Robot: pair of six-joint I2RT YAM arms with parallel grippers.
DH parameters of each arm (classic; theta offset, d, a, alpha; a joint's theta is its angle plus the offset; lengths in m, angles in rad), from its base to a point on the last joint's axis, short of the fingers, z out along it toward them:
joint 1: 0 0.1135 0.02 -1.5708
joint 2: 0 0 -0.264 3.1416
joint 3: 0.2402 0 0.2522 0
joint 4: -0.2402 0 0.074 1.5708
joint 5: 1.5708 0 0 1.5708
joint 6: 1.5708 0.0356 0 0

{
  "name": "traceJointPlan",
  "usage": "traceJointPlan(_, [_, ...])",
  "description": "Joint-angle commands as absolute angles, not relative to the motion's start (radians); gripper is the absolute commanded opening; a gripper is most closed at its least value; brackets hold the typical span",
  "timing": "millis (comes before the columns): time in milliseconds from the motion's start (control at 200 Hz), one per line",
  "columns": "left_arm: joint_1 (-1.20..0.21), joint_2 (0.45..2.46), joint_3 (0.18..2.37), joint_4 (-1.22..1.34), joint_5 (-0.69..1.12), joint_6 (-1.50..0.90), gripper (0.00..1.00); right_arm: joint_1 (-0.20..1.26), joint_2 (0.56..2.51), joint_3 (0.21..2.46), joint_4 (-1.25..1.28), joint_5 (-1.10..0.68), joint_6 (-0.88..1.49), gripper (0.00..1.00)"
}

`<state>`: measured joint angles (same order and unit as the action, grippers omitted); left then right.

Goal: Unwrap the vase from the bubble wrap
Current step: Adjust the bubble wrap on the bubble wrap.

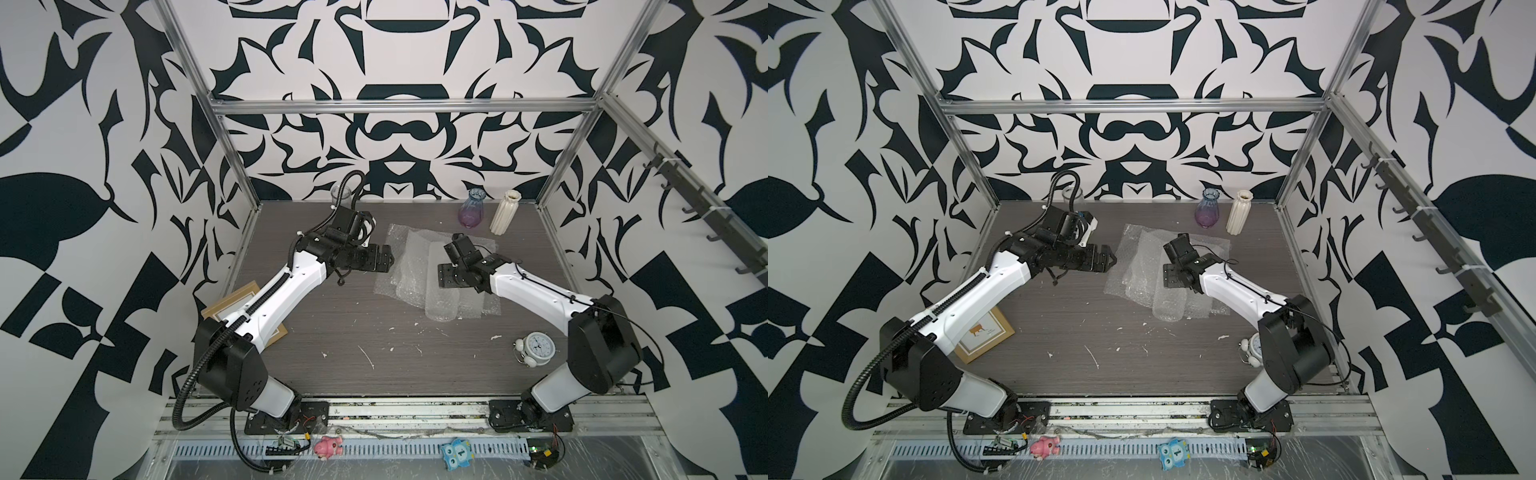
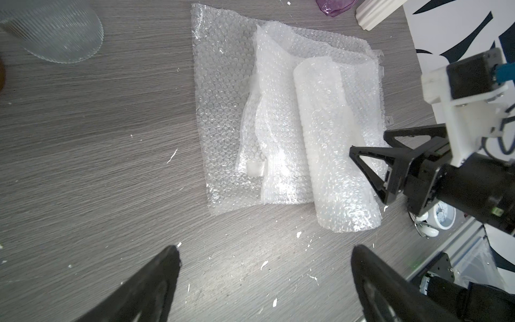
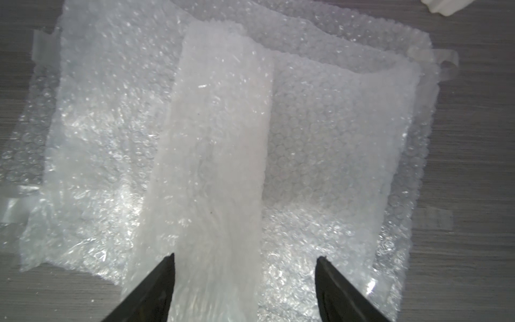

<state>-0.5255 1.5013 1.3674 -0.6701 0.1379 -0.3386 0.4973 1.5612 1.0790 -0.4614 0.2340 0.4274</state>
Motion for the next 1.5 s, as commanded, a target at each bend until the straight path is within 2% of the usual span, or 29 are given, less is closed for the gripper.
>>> traceJointPlan(0, [-0.521,1.519,1.359,-0.672,0.156,-0.348,1.0,0.463,1.527,1.048,-0.45,0.221,0.429,0.8])
traceJointPlan(385, [-0.521,1.534,1.361,-0.669,0.178,-0.351,0.99,0.4,1.464,1.051,-0.487,0.237,0.401,0.79])
traceJointPlan(680, [-0.521,1.546,1.363,-0.663,0.235,-0.352,0.99,0.424,1.458,1.157,-0.502,0.25,0.374,0.72])
traceJointPlan(960, [-0.52,1.532,1.354,-0.647,0.265,-0.348,0.99,0.53,1.604,1.327,-0.482,0.323,0.294,0.68])
traceJointPlan(1245, [-0.487,1.49,1.335,-0.626,0.222,-0.359,0.99,0.576,1.789,1.517,-0.514,0.405,0.212,0.5])
traceJointPlan(1495, [-0.471,1.496,1.331,-0.623,0.224,-0.365,0.99,0.596,1.924,1.649,-0.575,0.489,0.168,0.47])
